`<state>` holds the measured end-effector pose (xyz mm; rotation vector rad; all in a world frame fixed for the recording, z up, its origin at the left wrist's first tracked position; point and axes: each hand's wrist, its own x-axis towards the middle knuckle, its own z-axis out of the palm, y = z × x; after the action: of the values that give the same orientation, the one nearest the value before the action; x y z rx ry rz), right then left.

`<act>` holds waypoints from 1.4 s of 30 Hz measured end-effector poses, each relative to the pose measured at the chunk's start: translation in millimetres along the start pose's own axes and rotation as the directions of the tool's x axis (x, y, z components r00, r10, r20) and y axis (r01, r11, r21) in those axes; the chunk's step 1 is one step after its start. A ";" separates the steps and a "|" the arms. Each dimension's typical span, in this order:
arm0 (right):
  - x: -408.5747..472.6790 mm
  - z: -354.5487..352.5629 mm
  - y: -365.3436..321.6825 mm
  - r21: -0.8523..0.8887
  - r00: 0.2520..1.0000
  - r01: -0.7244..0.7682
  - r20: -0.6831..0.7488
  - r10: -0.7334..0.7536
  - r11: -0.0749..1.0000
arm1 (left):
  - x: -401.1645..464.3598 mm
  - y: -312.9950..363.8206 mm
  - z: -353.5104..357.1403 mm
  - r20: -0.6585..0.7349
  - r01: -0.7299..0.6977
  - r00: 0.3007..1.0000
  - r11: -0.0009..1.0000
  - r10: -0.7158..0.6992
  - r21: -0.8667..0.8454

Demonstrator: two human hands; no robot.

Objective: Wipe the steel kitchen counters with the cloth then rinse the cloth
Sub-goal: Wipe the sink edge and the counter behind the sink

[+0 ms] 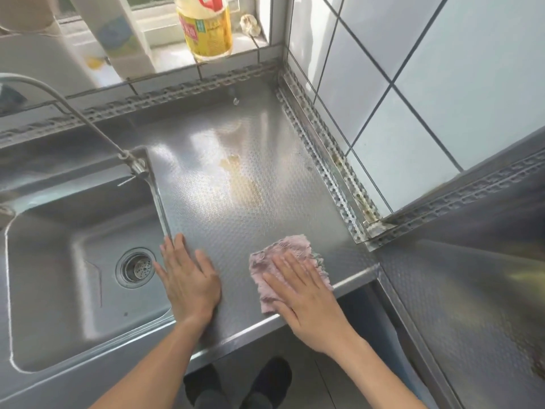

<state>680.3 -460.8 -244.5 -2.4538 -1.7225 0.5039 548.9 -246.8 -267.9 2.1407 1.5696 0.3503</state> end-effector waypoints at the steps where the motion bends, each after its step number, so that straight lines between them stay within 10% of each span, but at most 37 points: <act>1: -3.8 -4.8 14.6 -0.006 1.000 0.000 0.017 0.001 1.000 | -0.2 0.6 0.0 -0.001 0.002 1.000 1.000 -0.002 -0.005; 11: 107.1 -39.9 39.7 0.128 0.872 -0.482 -0.025 0.488 0.867 | -0.6 4.9 -2.0 -0.004 0.012 1.000 1.000 -0.013 -0.020; 21: 37.8 -13.6 -1.5 0.013 0.996 -0.084 0.034 0.084 0.996 | -0.5 1.9 -9.6 0.038 0.024 0.999 0.992 -0.019 -0.124; 35: 182.1 -54.4 33.9 0.154 0.858 -0.507 -0.002 0.513 0.848 | 116.6 35.6 -0.1 -0.015 -0.007 1.000 1.000 0.007 0.000; 42: 112.7 -35.5 4.0 0.019 0.994 -0.113 -0.009 0.113 0.993 | 118.9 29.5 10.2 -0.054 -0.039 0.998 0.997 0.042 0.063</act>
<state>729.7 -353.8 -235.8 -2.5471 -1.5743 0.5151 615.7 -143.7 -269.5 2.2306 1.5885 0.3813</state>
